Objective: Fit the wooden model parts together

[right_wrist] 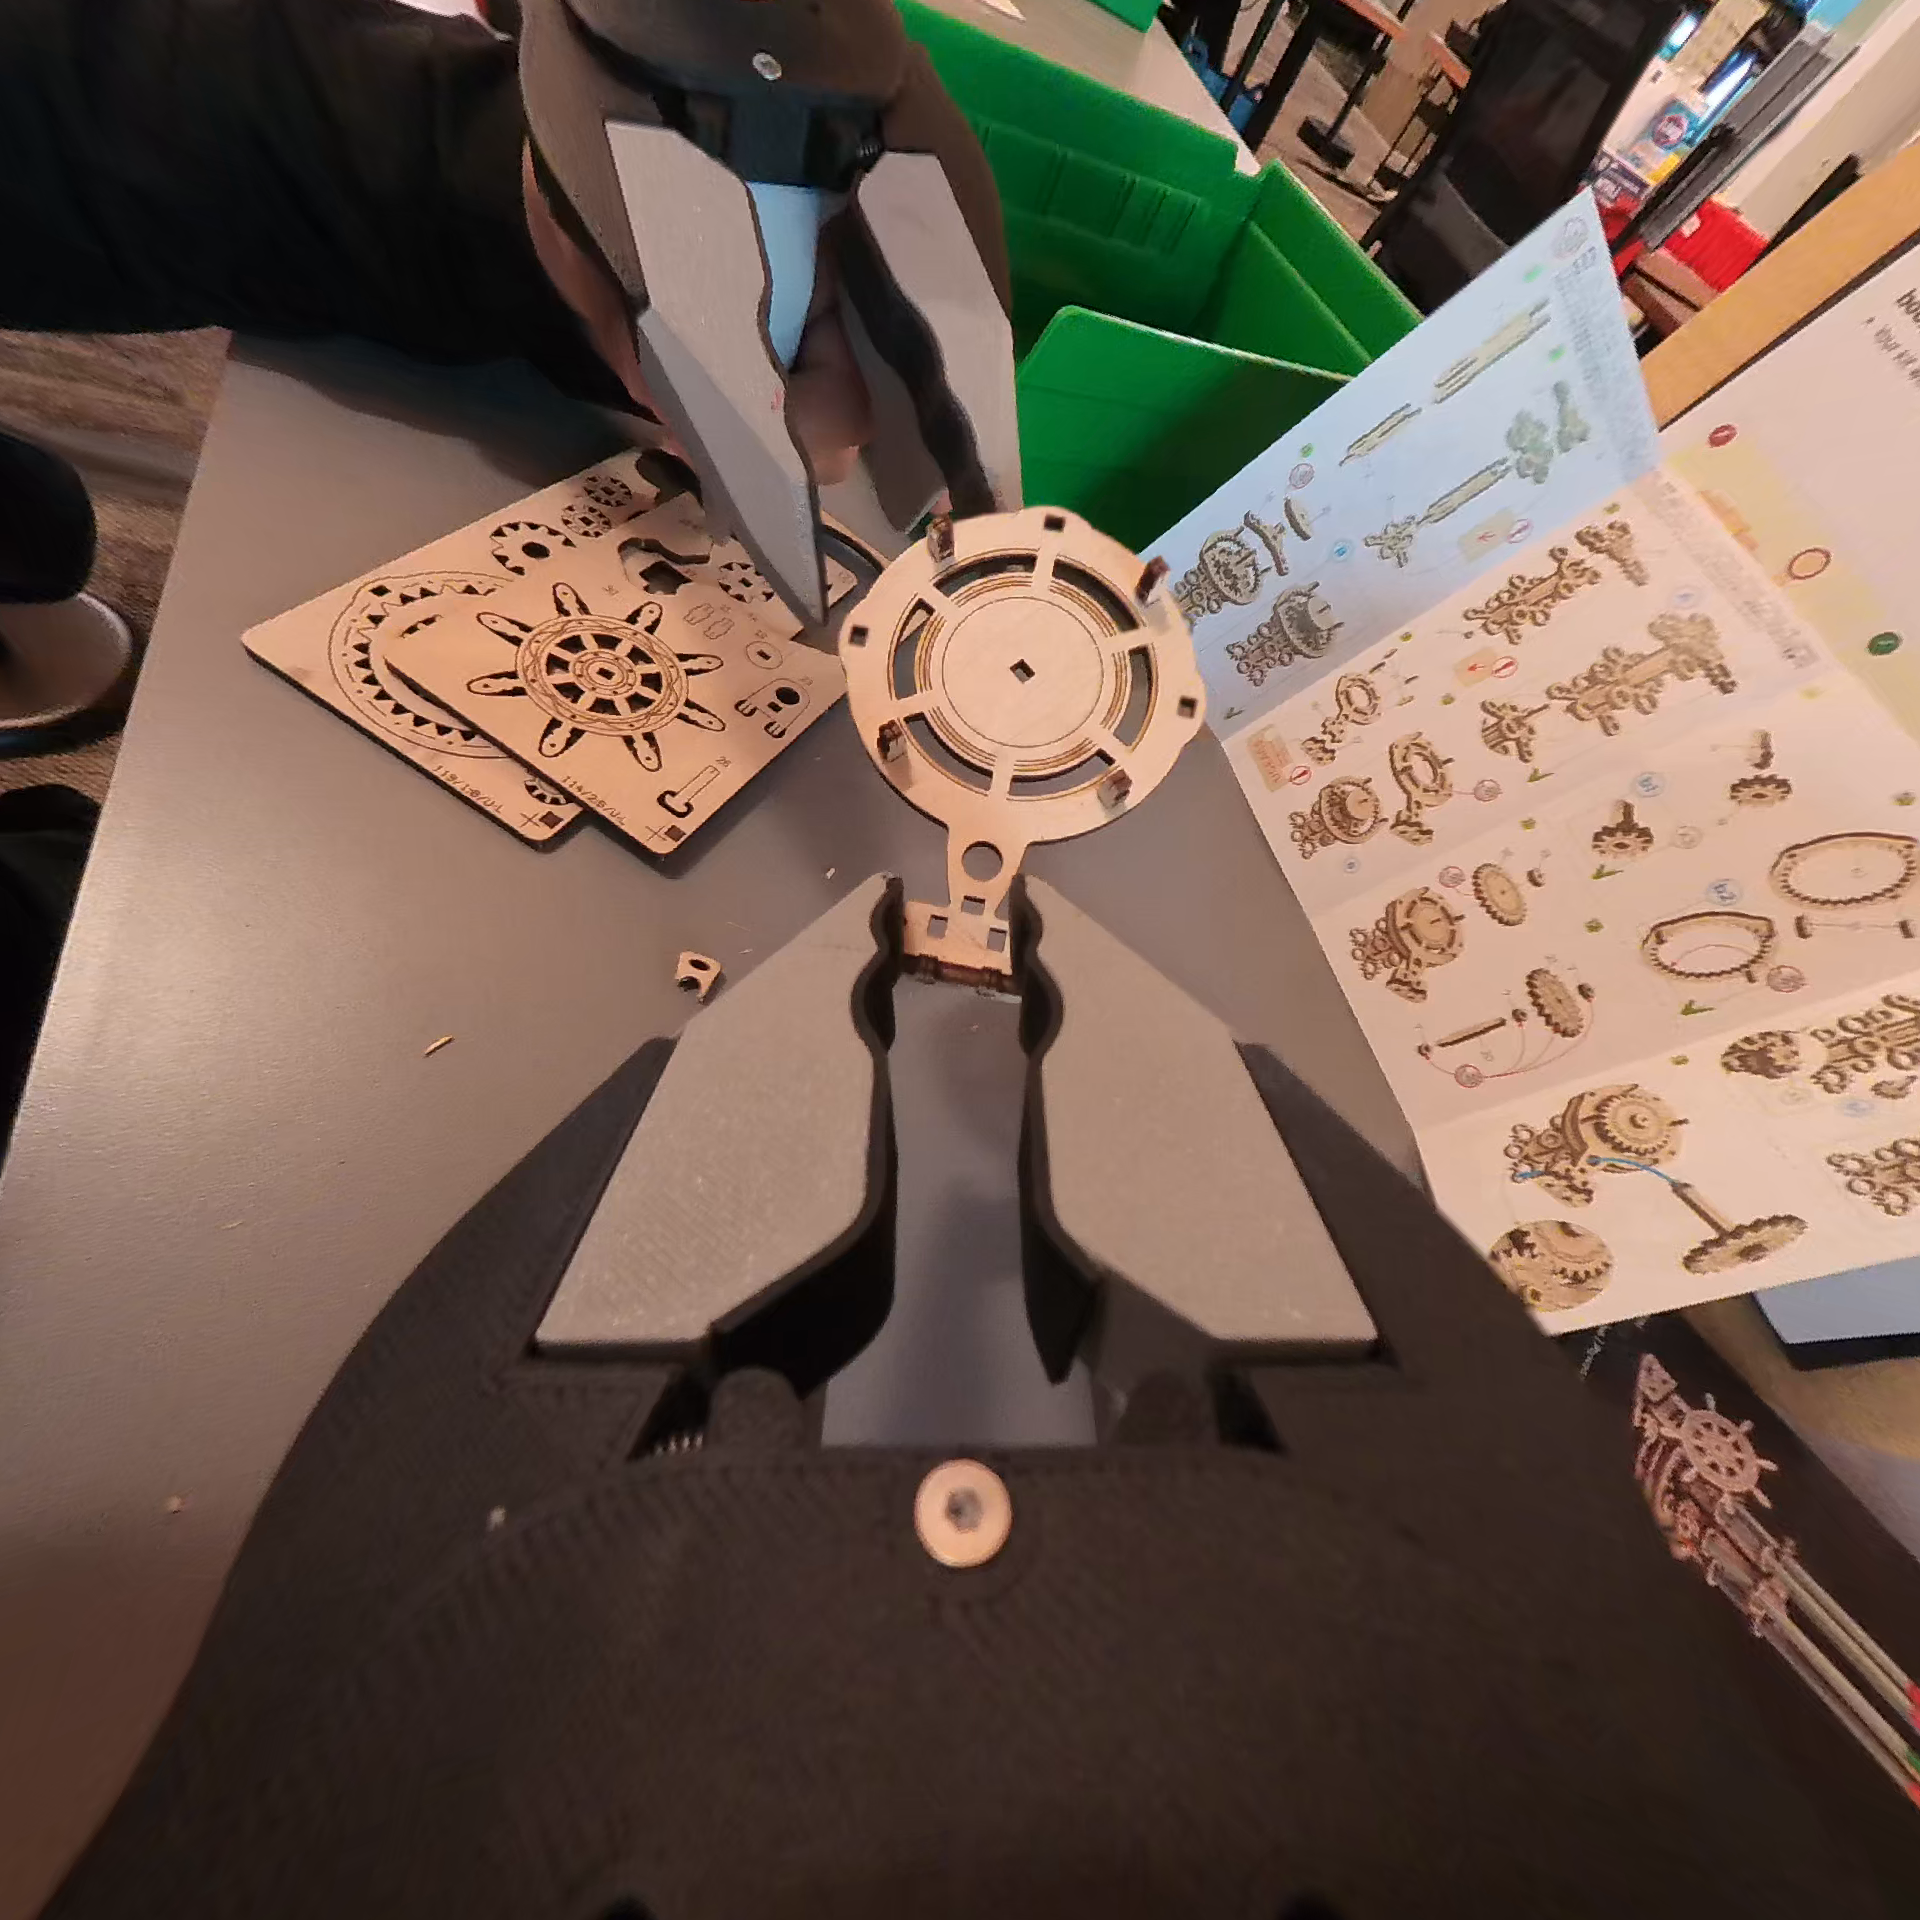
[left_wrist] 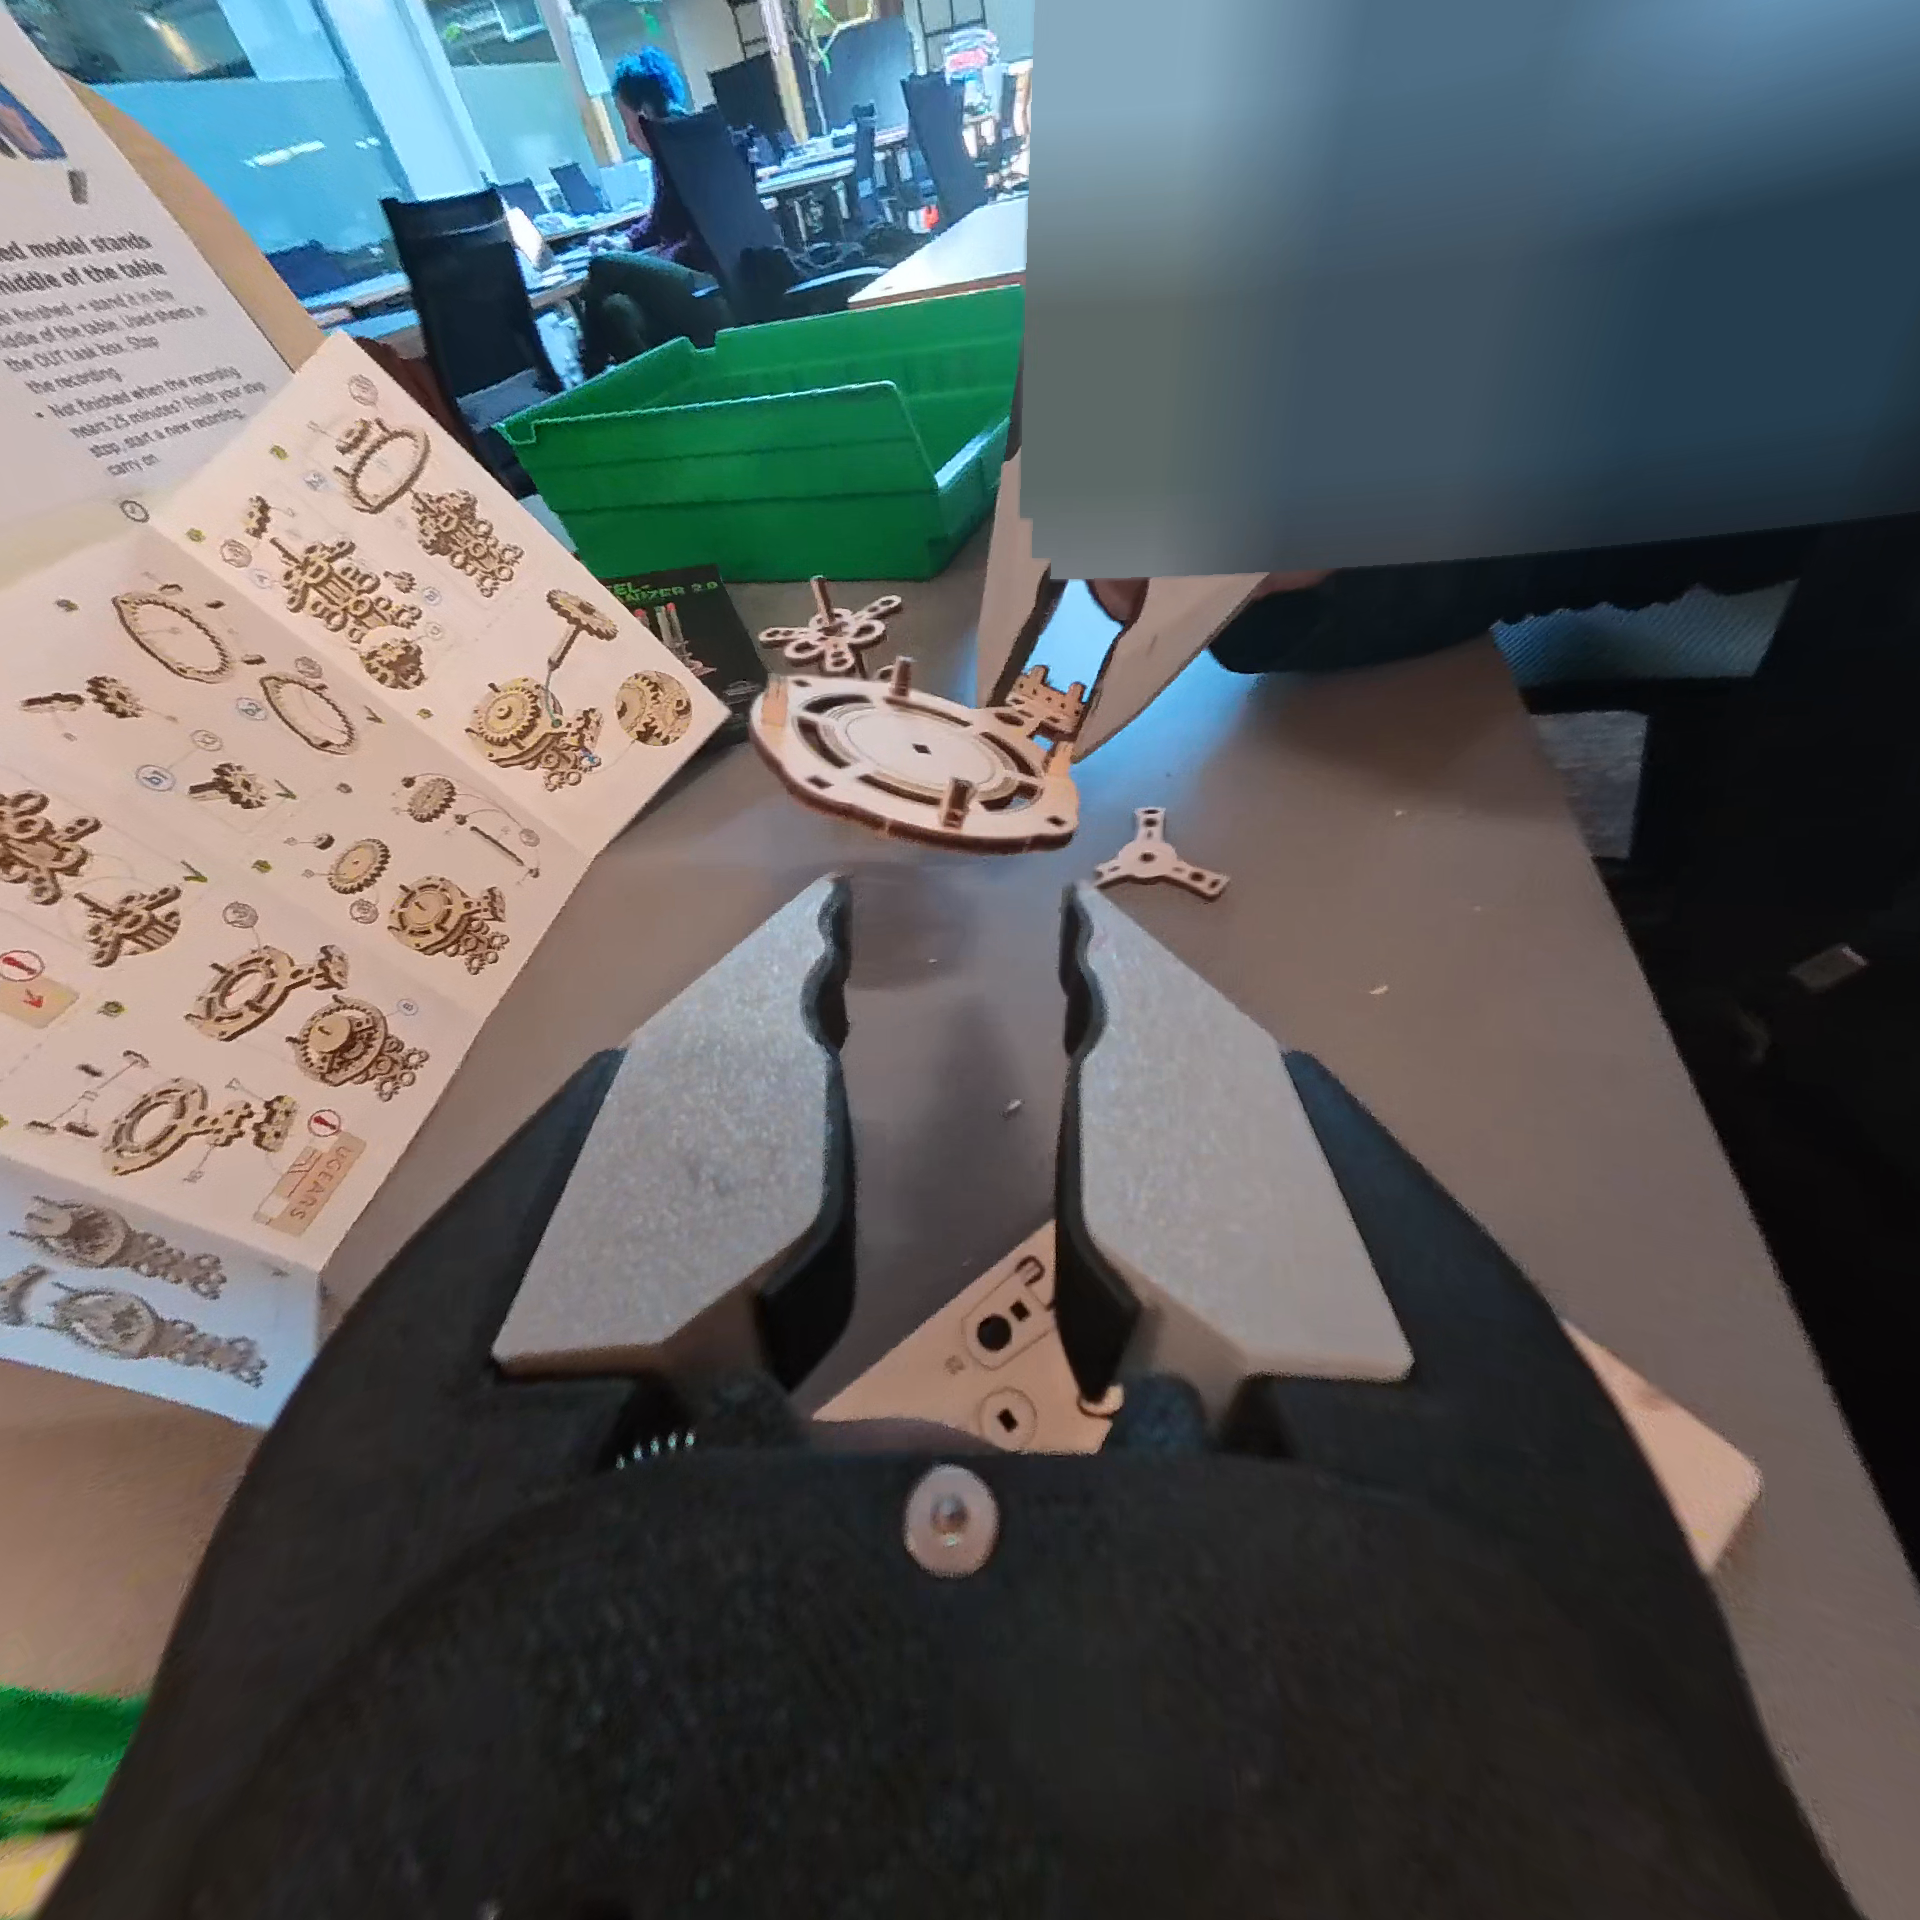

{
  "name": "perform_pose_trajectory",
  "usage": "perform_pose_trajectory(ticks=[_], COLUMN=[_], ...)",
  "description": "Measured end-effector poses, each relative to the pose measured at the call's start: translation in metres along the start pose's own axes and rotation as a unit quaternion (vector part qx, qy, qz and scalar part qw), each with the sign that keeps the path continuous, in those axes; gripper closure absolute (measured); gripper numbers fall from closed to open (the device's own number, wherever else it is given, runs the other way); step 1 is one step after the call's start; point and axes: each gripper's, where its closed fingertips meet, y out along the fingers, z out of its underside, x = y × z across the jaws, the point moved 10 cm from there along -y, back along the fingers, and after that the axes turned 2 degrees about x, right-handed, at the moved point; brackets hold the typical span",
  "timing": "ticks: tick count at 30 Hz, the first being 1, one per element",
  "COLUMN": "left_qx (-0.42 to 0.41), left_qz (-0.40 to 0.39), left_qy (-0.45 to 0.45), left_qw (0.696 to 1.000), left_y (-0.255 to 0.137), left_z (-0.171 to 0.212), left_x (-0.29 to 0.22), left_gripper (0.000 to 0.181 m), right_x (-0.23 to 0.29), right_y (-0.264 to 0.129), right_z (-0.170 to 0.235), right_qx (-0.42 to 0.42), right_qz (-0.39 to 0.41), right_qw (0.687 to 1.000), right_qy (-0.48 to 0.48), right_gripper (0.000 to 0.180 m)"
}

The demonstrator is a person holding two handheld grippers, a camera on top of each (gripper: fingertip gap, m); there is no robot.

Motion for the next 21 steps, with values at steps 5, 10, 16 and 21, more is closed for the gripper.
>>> perform_pose_trajectory(ticks=[5, 10, 16, 21], left_qx=[0.009, 0.017, 0.035, 0.045], left_qz=[-0.067, -0.149, -0.166, -0.154], left_qy=[0.084, 0.192, 0.264, 0.302], left_qw=[0.994, 0.97, 0.949, 0.94], left_y=[-0.001, -0.002, 0.005, 0.008], left_z=[0.001, 0.001, 0.003, 0.006], left_x=[-0.002, -0.008, -0.018, -0.024], left_gripper=[0.145, 0.144, 0.136, 0.153], right_x=[-0.001, -0.001, -0.007, -0.014], right_y=[-0.001, 0.005, 0.012, 0.013], right_z=[0.001, 0.006, 0.016, 0.022], right_qx=[-0.002, -0.005, -0.013, -0.024], right_qz=[-0.004, -0.055, -0.143, -0.205], right_qw=[1.0, 0.997, 0.98, 0.959], right_qy=[0.009, 0.052, 0.14, 0.193], right_gripper=[0.163, 0.164, 0.164, 0.164])
